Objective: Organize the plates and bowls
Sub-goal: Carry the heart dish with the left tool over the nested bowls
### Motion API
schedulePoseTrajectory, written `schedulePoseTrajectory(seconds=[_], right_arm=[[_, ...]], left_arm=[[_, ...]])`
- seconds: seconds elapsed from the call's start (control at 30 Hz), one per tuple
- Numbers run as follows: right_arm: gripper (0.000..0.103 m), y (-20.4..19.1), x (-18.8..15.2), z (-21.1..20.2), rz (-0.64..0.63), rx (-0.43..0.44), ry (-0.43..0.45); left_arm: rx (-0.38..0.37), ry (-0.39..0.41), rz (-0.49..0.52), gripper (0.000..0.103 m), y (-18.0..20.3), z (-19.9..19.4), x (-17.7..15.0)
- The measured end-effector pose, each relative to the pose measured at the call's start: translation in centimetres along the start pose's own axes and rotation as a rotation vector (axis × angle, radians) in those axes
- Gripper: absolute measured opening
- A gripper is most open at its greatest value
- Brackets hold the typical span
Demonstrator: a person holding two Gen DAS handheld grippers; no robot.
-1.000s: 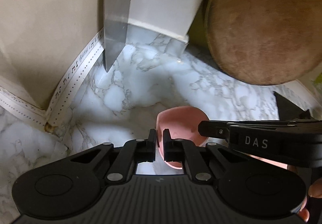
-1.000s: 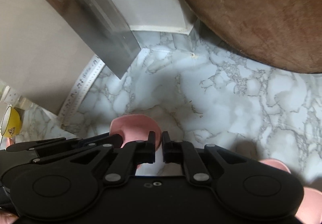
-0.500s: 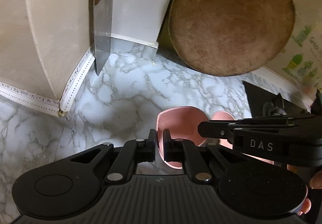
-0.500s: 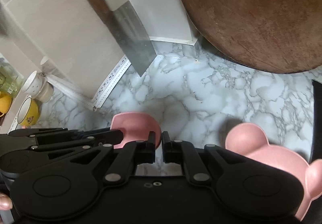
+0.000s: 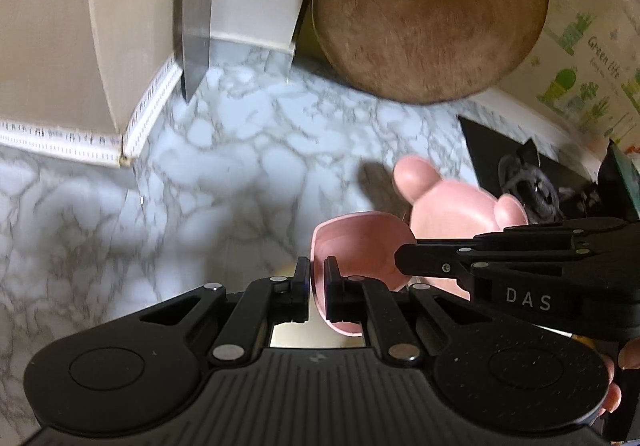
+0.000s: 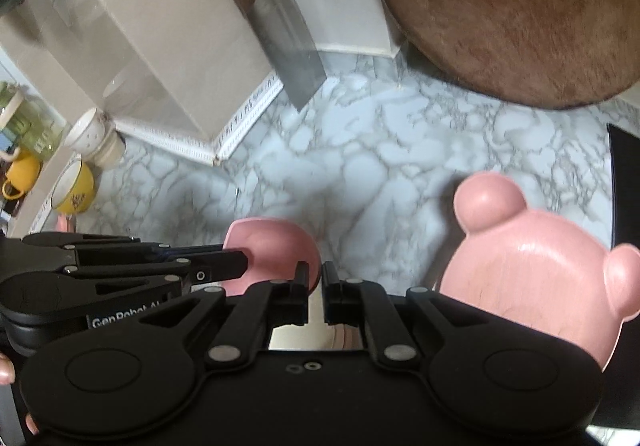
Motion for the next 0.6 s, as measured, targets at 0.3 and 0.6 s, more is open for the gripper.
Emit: schedulePoseTrajectory(seconds=[0.3, 0.6], right_arm=[[0.009, -0.4, -3.3, 1.3, -0.004, -0.006, -0.068], [0.009, -1.0, -4.3, 2.3, -0.033, -0.02, -0.101]], left_arm=[[0.008, -0.079, 0.01, 0.006, -0.7, 1.2, -3.2], [0.042, -0.122, 0.056, 0.006, -0.9, 2.4, -4.6]])
Point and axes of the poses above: each gripper's, at about its wrist camera, not at the fingertips, and z roughly the way its jaws point, y to its right, x to its top, the point moved 5 cm from there along z, roughly the way its jaws point, and after that the axes turned 8 degrees about y, right-handed, at the moved point
